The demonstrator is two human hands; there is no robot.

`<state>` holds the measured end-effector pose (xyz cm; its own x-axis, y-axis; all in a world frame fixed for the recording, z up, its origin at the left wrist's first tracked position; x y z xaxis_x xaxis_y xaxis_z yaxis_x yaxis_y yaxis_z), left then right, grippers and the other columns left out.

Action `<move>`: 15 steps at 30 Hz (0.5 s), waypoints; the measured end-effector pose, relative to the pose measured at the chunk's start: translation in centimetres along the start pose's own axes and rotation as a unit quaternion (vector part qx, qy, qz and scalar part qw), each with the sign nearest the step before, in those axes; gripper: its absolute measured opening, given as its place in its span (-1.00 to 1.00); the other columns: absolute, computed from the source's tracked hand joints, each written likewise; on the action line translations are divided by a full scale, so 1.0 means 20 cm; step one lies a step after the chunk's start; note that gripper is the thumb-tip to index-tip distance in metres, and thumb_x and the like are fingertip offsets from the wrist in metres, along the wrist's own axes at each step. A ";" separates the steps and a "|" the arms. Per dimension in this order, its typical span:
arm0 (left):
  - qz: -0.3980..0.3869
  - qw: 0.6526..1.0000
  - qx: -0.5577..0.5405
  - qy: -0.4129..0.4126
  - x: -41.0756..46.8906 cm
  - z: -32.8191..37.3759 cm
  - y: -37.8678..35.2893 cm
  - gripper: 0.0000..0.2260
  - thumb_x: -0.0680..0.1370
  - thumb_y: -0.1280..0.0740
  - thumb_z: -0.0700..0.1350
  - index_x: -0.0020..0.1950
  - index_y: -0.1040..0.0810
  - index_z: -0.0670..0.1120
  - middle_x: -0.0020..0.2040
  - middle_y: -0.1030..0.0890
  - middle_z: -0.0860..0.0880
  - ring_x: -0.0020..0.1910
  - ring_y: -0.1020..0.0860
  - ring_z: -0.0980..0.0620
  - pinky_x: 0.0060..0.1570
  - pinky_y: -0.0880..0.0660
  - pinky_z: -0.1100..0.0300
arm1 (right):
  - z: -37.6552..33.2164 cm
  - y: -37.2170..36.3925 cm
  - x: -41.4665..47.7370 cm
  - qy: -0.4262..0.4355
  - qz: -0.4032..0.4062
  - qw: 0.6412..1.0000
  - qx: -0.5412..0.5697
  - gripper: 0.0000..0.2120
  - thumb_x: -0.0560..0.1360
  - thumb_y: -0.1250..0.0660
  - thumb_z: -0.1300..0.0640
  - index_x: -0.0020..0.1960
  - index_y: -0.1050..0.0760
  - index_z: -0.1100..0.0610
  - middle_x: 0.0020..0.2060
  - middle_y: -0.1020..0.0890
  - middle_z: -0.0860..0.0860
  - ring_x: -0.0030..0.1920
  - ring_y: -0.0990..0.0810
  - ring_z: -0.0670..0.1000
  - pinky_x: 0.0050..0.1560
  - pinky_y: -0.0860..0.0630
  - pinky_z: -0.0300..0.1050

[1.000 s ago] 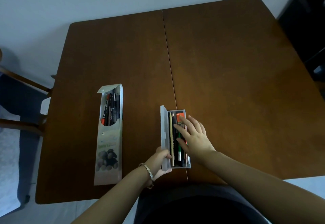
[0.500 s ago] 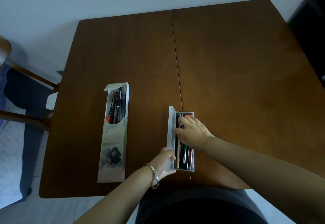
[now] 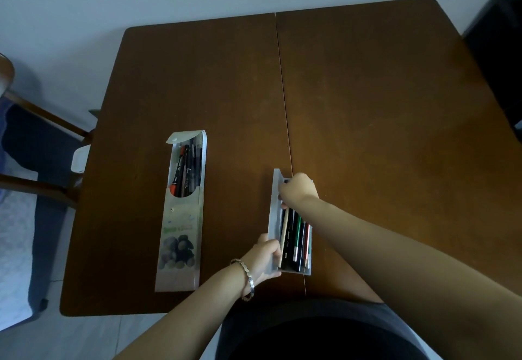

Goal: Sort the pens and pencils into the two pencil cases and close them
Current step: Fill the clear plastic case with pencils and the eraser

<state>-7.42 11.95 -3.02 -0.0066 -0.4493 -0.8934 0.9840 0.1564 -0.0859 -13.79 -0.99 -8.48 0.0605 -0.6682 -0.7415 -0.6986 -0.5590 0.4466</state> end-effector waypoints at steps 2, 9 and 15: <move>-0.010 1.000 -0.011 0.027 0.02 0.02 -0.02 -0.79 0.54 -0.05 -0.35 -0.17 -0.28 -0.05 0.45 -0.15 -0.14 0.46 -0.13 -0.16 0.38 -0.28 -0.15 | 0.02 -0.01 0.03 -0.006 0.008 1.000 -0.005 -0.77 0.50 -0.29 0.30 0.14 -0.49 0.36 -0.05 -0.67 0.22 -0.04 -0.67 0.19 0.09 -0.58 0.06; -0.005 0.998 -0.008 0.056 0.10 -0.02 0.02 -0.83 0.53 -0.05 -0.36 -0.18 -0.30 -0.13 0.15 -0.24 -0.06 0.16 -0.29 -0.09 0.35 -0.31 -0.16 | -0.01 0.00 0.02 -0.022 0.024 0.999 0.040 -0.93 0.45 -0.32 0.29 -0.12 -0.55 0.31 -0.15 -0.69 0.20 -0.16 -0.69 0.16 0.01 -0.62 0.00; 0.009 0.998 -0.041 0.051 0.11 -0.02 0.03 -0.90 0.52 -0.11 -0.36 -0.14 -0.36 -0.21 0.48 -0.10 -0.12 0.46 -0.14 -0.16 0.28 -0.38 -0.11 | 0.00 0.03 0.00 -0.031 0.013 0.996 0.079 -0.76 0.48 -0.25 0.21 -0.36 -0.42 0.18 -0.54 -0.57 0.05 -0.65 -0.48 -0.09 -0.65 -0.28 -0.39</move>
<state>-6.88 11.42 -5.31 -0.0119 -0.3550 -0.9348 0.9662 0.2366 -0.1022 -14.23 -1.41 -8.19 0.0006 -0.6475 -0.7621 -0.8031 -0.4544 0.3854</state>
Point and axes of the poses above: each hand's wrist, its own x-axis towards the middle knuckle, its own y-axis out of the back of the hand, z = x × y, the point moved 1 cm from there along x, towards the middle knuckle
